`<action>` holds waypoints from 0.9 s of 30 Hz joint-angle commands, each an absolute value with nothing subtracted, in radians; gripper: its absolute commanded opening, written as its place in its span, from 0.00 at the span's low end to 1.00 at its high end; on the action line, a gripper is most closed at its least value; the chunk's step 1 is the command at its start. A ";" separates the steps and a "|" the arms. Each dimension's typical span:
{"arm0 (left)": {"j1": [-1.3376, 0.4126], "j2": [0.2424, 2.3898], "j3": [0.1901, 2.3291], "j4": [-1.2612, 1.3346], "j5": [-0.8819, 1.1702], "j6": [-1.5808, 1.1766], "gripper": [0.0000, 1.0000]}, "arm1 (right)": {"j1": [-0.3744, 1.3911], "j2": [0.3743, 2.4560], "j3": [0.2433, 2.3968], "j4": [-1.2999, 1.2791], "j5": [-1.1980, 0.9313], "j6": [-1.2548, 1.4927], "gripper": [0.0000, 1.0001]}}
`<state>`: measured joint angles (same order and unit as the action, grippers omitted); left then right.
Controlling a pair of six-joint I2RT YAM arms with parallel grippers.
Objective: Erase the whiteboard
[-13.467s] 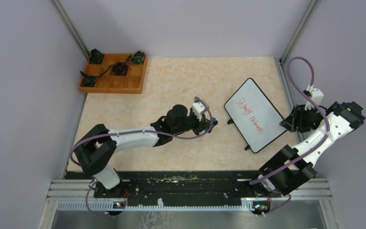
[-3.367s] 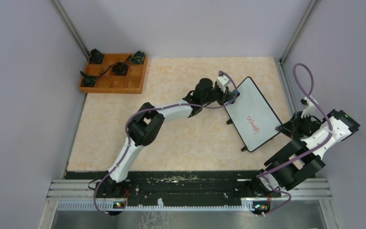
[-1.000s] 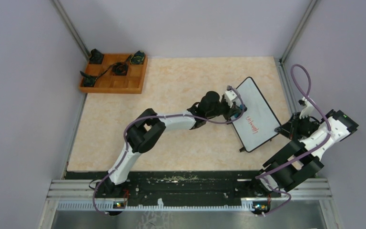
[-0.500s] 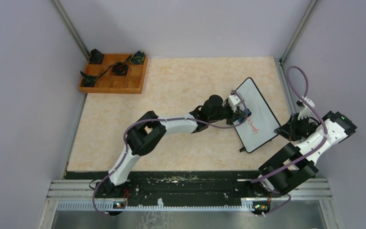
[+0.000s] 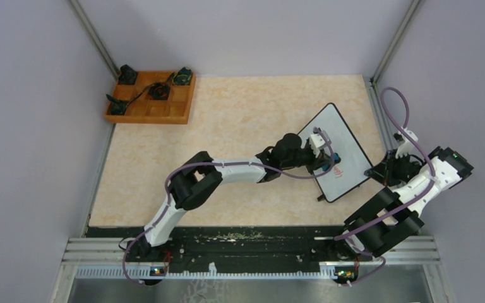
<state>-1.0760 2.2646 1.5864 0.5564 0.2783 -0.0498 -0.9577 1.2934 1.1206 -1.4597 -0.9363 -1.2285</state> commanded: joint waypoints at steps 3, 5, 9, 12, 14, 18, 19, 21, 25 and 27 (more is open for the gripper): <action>-1.164 2.237 1.571 0.553 0.325 -0.075 0.01 | -0.930 1.310 1.088 -1.502 -0.813 -1.344 0.00; -1.179 2.237 1.571 0.549 0.322 -0.075 0.01 | -0.930 1.309 1.088 -1.502 -0.815 -1.345 0.00; -1.193 2.239 1.568 0.549 0.317 -0.077 0.01 | -0.930 1.307 1.086 -1.502 -0.818 -1.346 0.00; -1.193 2.245 1.573 0.548 0.303 -0.071 0.01 | -0.930 1.306 1.082 -1.502 -0.817 -1.348 0.00; -1.185 2.252 1.578 0.544 0.302 -0.070 0.01 | -0.930 1.304 1.079 -1.501 -0.815 -1.350 0.00; -1.161 2.267 1.596 0.532 0.295 -0.069 0.01 | -0.930 1.299 1.070 -1.501 -0.813 -1.356 0.00; -1.153 2.272 1.601 0.525 0.293 -0.068 0.01 | -0.930 1.298 1.067 -1.502 -0.813 -1.357 0.00; -1.134 2.280 1.601 0.520 0.281 -0.066 0.01 | -0.930 1.296 1.065 -1.502 -0.812 -1.358 0.00; -1.098 2.281 1.603 0.500 0.258 -0.048 0.01 | -0.930 1.296 1.065 -1.501 -0.813 -1.361 0.00; -1.081 2.279 1.604 0.490 0.250 -0.037 0.01 | -0.930 1.296 1.064 -1.502 -0.813 -1.363 0.00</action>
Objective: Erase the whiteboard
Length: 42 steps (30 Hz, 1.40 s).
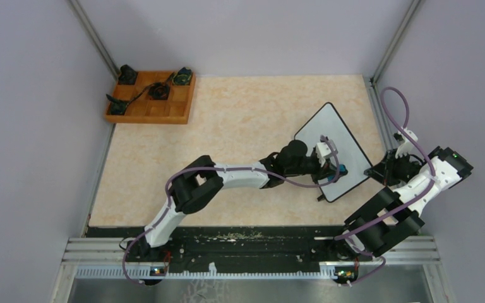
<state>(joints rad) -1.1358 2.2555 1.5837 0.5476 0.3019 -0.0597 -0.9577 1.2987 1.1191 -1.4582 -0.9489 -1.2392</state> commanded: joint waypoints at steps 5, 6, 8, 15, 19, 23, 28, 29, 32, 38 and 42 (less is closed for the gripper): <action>-1.039 2.275 1.614 0.467 0.226 -0.009 0.01 | -0.930 1.304 1.063 -1.502 -0.816 -1.362 0.00; -1.029 2.277 1.626 0.456 0.220 -0.002 0.01 | -0.930 1.302 1.063 -1.502 -0.816 -1.362 0.00; -1.012 2.286 1.647 0.439 0.208 0.008 0.01 | -0.930 1.302 1.062 -1.502 -0.816 -1.363 0.00; -0.977 2.313 1.686 0.406 0.194 0.014 0.01 | -0.930 1.296 1.065 -1.502 -0.816 -1.359 0.00; -0.983 2.304 1.655 0.423 0.213 -0.002 0.01 | -0.930 1.298 1.068 -1.502 -0.816 -1.358 0.00; -1.019 2.277 1.593 0.456 0.218 -0.006 0.01 | -0.930 1.301 1.070 -1.501 -0.818 -1.355 0.00; -1.077 2.232 1.506 0.516 0.215 -0.025 0.01 | -0.925 1.301 1.069 -1.502 -0.820 -1.353 0.00; -1.088 2.228 1.492 0.529 0.217 -0.032 0.01 | -0.924 1.300 1.069 -1.502 -0.821 -1.353 0.00; -1.120 2.217 1.471 0.556 0.217 -0.049 0.01 | -0.919 1.297 1.066 -1.502 -0.816 -1.355 0.00; -1.189 2.236 1.492 0.585 0.229 -0.075 0.01 | -0.919 1.292 1.068 -1.502 -0.808 -1.354 0.00; -1.225 2.255 1.519 0.585 0.234 -0.084 0.01 | -0.918 1.287 1.067 -1.501 -0.810 -1.353 0.00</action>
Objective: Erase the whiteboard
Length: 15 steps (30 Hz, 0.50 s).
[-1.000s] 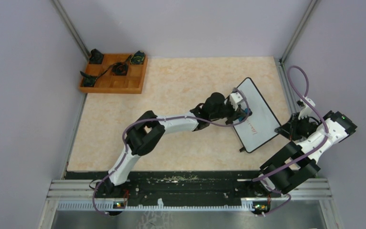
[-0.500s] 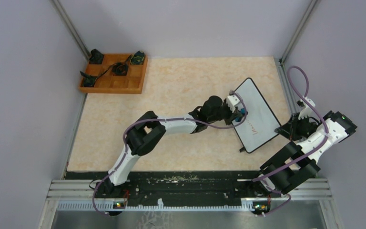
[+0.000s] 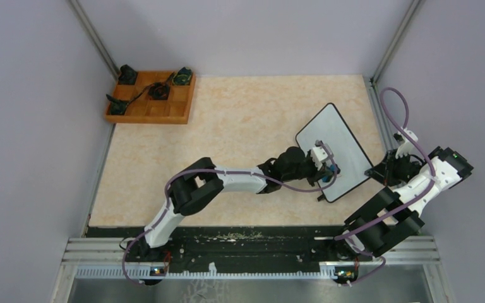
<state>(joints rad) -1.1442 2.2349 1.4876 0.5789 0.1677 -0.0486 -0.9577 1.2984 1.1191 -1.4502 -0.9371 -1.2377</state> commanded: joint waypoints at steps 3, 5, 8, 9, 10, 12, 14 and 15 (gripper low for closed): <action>-1.235 2.258 1.521 0.589 0.238 -0.094 0.01 | -0.918 1.288 1.067 -1.501 -0.810 -1.353 0.00; -1.237 2.258 1.519 0.588 0.239 -0.097 0.01 | -0.917 1.288 1.069 -1.502 -0.811 -1.354 0.00; -1.237 2.254 1.515 0.586 0.234 -0.095 0.01 | -0.917 1.290 1.069 -1.502 -0.814 -1.355 0.00; -1.238 2.254 1.515 0.584 0.229 -0.089 0.01 | -0.917 1.291 1.069 -1.502 -0.814 -1.355 0.00; -1.236 2.255 1.517 0.578 0.221 -0.081 0.01 | -0.917 1.292 1.069 -1.502 -0.815 -1.356 0.00; -1.232 2.256 1.521 0.562 0.203 -0.062 0.01 | -0.917 1.292 1.067 -1.502 -0.813 -1.357 0.00; -1.216 2.255 1.521 0.551 0.197 -0.056 0.01 | -0.917 1.291 1.065 -1.502 -0.809 -1.361 0.00; -1.205 2.253 1.516 0.549 0.200 -0.058 0.01 | -0.917 1.289 1.063 -1.502 -0.809 -1.362 0.00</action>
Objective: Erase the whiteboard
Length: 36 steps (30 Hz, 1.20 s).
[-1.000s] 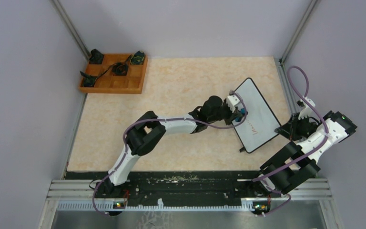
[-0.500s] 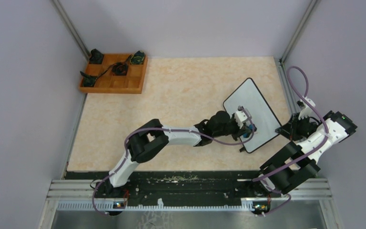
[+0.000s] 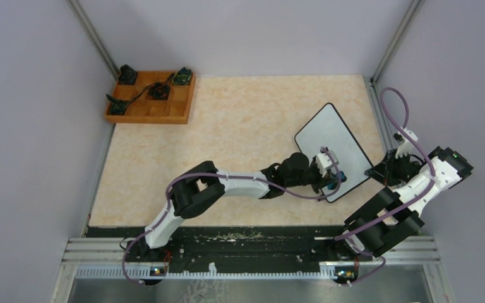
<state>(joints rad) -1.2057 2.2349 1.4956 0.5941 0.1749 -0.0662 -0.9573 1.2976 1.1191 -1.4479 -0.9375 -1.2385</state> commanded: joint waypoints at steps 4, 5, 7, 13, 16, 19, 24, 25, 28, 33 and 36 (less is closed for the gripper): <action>-1.152 2.253 1.511 0.535 0.190 -0.060 0.00 | -0.917 1.287 1.059 -1.502 -0.810 -1.364 0.00; -1.140 2.255 1.513 0.527 0.180 -0.057 0.00 | -0.917 1.287 1.060 -1.501 -0.812 -1.364 0.00; -1.113 2.256 1.517 0.517 0.171 -0.057 0.00 | -0.917 1.290 1.059 -1.502 -0.815 -1.363 0.00; -1.023 2.264 1.564 0.448 0.134 -0.045 0.00 | -0.917 1.289 1.062 -1.502 -0.815 -1.361 0.00; -0.983 2.272 1.596 0.412 0.125 -0.040 0.00 | -0.917 1.289 1.062 -1.502 -0.816 -1.359 0.00; -0.958 2.283 1.624 0.385 0.122 -0.032 0.00 | -0.916 1.289 1.062 -1.502 -0.817 -1.358 0.00; -0.957 2.293 1.635 0.379 0.124 -0.026 0.01 | -0.915 1.290 1.064 -1.502 -0.816 -1.353 0.00; -0.957 2.292 1.629 0.387 0.125 -0.027 0.01 | -0.914 1.289 1.065 -1.502 -0.816 -1.353 0.00; -0.958 2.286 1.611 0.409 0.124 -0.031 0.01 | -0.914 1.287 1.065 -1.501 -0.813 -1.351 0.00; -0.961 2.245 1.551 0.447 0.146 -0.048 0.01 | -0.914 1.294 1.066 -1.501 -0.816 -1.348 0.00; -0.982 2.228 1.526 0.456 0.162 -0.057 0.01 | -0.909 1.296 1.067 -1.501 -0.823 -1.342 0.00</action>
<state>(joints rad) -0.9485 2.2589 1.5707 0.4469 0.1242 -0.0456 -0.9489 1.2964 1.1130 -1.4548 -0.9672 -1.2381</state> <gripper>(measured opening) 0.026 0.036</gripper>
